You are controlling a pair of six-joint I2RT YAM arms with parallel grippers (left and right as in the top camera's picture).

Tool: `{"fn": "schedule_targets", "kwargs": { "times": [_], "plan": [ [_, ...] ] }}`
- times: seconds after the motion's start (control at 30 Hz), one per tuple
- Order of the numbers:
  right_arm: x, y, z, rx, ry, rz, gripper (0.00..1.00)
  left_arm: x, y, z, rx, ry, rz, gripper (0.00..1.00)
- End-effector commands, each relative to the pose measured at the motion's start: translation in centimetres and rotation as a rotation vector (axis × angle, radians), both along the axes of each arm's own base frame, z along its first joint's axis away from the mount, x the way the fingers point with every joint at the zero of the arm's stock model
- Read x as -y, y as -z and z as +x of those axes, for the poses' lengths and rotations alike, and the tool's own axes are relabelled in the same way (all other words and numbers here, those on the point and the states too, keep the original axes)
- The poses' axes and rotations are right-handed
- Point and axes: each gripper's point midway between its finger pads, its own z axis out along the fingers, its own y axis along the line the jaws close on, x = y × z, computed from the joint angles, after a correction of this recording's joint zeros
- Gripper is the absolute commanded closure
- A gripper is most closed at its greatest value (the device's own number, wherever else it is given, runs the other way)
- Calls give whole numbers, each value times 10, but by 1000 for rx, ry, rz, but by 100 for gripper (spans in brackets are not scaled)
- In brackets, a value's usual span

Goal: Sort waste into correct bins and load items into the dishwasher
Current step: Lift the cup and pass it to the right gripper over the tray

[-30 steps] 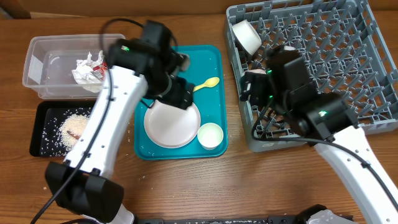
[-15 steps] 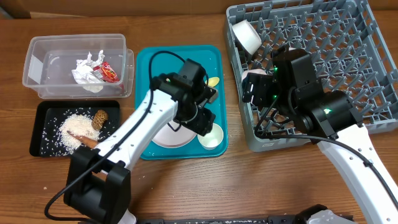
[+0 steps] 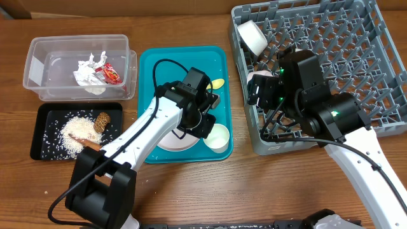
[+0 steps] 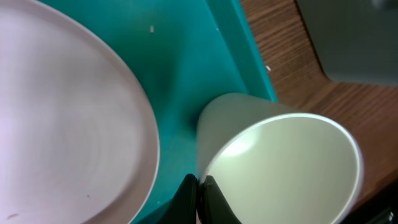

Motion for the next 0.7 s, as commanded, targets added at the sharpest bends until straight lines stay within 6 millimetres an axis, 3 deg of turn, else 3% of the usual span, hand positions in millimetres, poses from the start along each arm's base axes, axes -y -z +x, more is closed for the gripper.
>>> {"fn": "schedule_targets", "kwargs": {
  "times": [0.0, 0.17, 0.27, 0.37, 0.47, 0.67],
  "plan": [
    [-1, -5, 1, 12, -6, 6, 9, -3, 0, -1, 8, -36, 21, 96],
    [-1, -5, 1, 13, -6, 6, 9, -5, 5, -5, -7, -36, 25, 96],
    [-1, -6, 2, 16, -6, 8, 9, 6, -7, -6, -32, -36, -57, 96],
    [-6, -10, 5, 30, -14, 38, 9, 13, -57, 10, -64, -43, -279, 96],
    [-17, -17, 8, 43, -65, 116, 9, 7, -109, 30, -52, -37, -510, 96],
    [-32, -47, 22, 140, -214, 274, 9, -32, -185, 62, -13, -110, -895, 96]
  ]
}}
